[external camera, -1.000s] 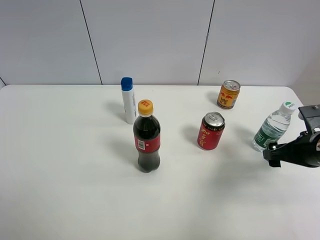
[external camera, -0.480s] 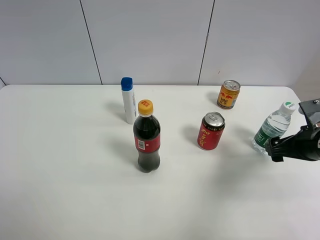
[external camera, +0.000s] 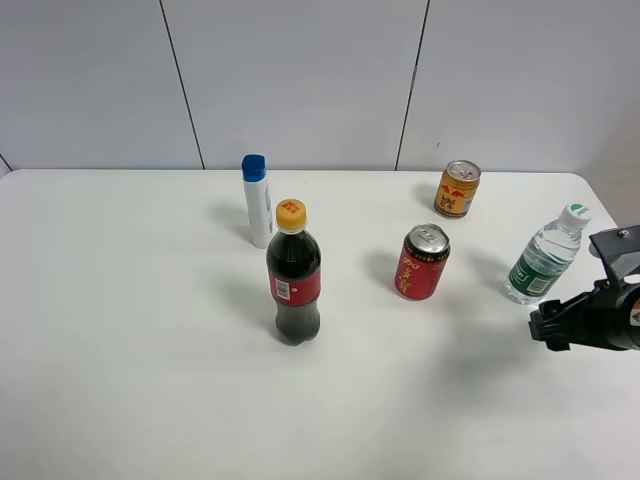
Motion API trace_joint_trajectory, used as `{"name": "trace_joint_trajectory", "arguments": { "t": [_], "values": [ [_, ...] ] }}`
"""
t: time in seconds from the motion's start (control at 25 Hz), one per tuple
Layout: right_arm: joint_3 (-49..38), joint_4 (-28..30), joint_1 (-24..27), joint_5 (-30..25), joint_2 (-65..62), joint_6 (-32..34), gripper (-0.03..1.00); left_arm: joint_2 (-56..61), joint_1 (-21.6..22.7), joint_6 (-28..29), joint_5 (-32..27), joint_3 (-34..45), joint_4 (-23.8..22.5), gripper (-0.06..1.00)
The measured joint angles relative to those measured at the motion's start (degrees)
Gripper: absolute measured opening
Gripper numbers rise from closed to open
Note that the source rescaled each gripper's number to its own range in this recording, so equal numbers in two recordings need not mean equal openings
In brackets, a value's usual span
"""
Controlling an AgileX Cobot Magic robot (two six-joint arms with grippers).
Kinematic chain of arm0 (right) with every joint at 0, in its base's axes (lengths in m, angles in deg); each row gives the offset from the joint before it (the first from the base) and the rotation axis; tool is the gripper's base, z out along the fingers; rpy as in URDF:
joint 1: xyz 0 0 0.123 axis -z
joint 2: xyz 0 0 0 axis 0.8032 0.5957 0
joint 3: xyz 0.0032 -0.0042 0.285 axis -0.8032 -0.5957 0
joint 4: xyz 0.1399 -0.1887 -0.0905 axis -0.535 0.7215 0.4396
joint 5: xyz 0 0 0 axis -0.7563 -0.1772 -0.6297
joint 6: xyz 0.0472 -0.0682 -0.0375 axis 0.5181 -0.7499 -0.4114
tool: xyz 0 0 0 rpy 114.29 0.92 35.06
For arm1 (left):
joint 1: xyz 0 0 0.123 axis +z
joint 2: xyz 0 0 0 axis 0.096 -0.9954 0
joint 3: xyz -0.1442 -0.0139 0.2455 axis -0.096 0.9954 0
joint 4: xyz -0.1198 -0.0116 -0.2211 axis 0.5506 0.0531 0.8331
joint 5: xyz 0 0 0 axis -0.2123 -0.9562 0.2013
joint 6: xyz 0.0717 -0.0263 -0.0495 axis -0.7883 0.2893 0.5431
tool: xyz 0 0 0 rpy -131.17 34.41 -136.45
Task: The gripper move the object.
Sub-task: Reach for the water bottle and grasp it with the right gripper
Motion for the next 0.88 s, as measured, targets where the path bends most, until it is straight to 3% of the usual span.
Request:
{"name": "trace_joint_trajectory", "arguments": {
  "t": [0.08,0.28,0.36,0.56,0.88],
  "values": [
    [0.00,-2.12,0.41,1.00,0.00,-1.35,0.49,0.00,0.00,0.00,0.00,0.00,0.00,1.00],
    [0.00,-3.50,6.37,2.57,0.00,-2.31,0.82,0.00,0.00,0.00,0.00,0.00,0.00,1.00],
    [-0.02,-3.50,8.00,4.92,0.00,-2.31,0.87,0.00,0.00,0.00,0.00,0.00,0.00,1.00],
    [-0.02,-2.23,8.23,11.63,0.00,-2.50,0.89,0.00,0.00,0.00,0.00,0.00,0.00,1.00],
    [-0.02,-1.88,9.82,17.51,0.19,-6.89,0.90,0.00,0.00,0.00,0.00,0.00,0.00,1.00]
  ]
}}
